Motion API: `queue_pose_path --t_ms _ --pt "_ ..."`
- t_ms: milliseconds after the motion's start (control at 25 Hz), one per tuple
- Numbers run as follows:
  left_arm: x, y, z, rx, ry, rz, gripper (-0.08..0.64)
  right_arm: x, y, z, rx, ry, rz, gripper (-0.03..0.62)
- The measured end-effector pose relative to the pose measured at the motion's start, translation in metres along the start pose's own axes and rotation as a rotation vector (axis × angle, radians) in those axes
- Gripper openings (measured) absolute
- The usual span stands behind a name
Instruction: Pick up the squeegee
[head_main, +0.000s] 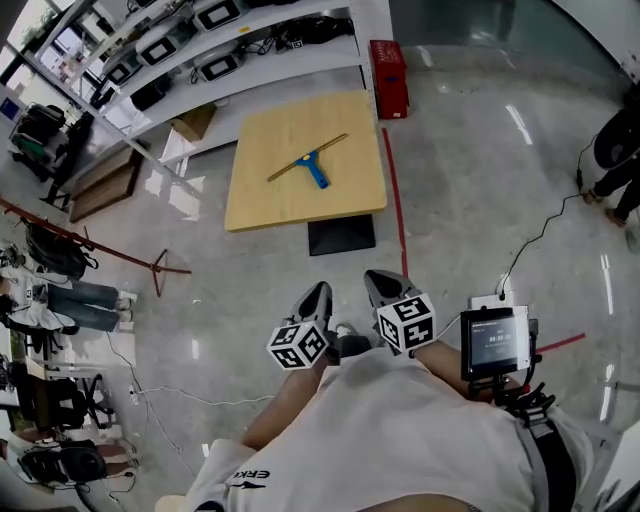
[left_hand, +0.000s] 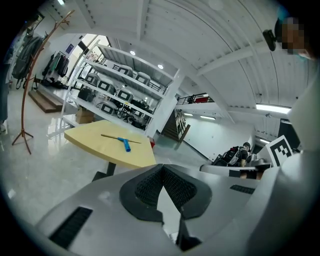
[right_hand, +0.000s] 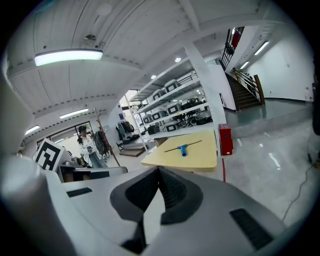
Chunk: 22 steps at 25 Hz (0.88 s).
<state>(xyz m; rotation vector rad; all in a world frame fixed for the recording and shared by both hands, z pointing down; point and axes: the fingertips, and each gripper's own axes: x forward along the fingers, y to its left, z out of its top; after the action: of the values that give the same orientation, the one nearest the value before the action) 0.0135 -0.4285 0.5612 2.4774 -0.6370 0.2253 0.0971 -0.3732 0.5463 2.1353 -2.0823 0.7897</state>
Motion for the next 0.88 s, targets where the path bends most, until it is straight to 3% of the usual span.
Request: queue_pose_path --t_ms 440,680,880 --pt "0.025 0.011 0.033 0.012 0.036 -0.029 0.005 0.022 -0.009 0.026 0.009 0.019 -0.046 0.005" --pt "0.089 0.063 0.055 0.010 0.047 -0.040 0.005 0.101 -0.040 0.040 0.000 0.035 -0.068 0.005" --pt "0.114 0.097 0.082 0.001 0.057 -0.058 0.005 0.146 -0.042 0.062 -0.018 0.049 -0.091 0.005"
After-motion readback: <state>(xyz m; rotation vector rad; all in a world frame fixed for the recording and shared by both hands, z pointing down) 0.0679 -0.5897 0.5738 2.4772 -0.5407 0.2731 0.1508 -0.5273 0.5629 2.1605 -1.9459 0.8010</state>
